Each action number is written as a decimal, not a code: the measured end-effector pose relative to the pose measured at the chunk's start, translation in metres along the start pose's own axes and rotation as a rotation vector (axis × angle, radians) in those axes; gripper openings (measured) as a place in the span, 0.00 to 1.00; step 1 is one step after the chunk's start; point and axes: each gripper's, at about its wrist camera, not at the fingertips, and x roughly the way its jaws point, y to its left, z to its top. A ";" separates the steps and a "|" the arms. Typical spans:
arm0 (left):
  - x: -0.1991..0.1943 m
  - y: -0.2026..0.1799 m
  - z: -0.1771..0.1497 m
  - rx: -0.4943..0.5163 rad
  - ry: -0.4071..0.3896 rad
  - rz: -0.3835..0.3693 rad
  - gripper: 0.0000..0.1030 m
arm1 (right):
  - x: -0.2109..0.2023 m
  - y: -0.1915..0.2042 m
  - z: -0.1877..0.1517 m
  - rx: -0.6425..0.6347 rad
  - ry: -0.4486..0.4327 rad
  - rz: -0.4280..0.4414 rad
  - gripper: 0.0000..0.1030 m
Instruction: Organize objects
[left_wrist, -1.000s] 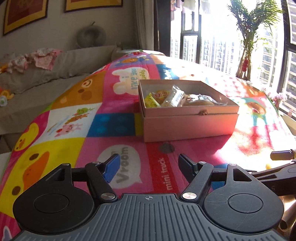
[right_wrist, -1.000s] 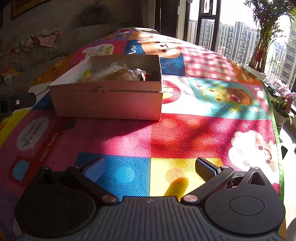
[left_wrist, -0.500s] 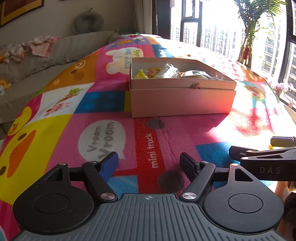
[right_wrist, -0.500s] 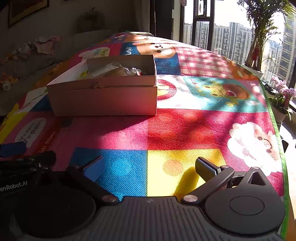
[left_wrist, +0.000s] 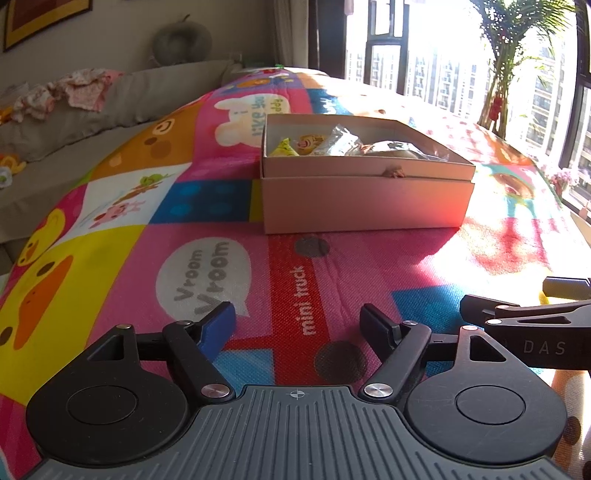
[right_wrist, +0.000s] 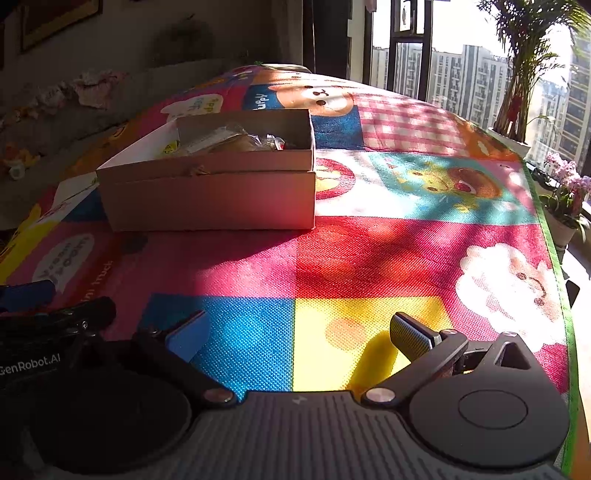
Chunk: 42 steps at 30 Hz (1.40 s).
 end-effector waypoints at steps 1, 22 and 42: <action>0.000 0.000 0.000 0.000 0.000 0.001 0.78 | 0.000 0.000 0.000 -0.001 0.000 -0.001 1.00; 0.000 0.001 0.001 -0.002 0.000 0.006 0.78 | -0.001 0.001 -0.001 0.000 -0.002 0.000 1.00; 0.001 -0.001 0.000 0.001 0.000 0.009 0.78 | -0.001 0.001 -0.001 0.000 -0.002 0.000 1.00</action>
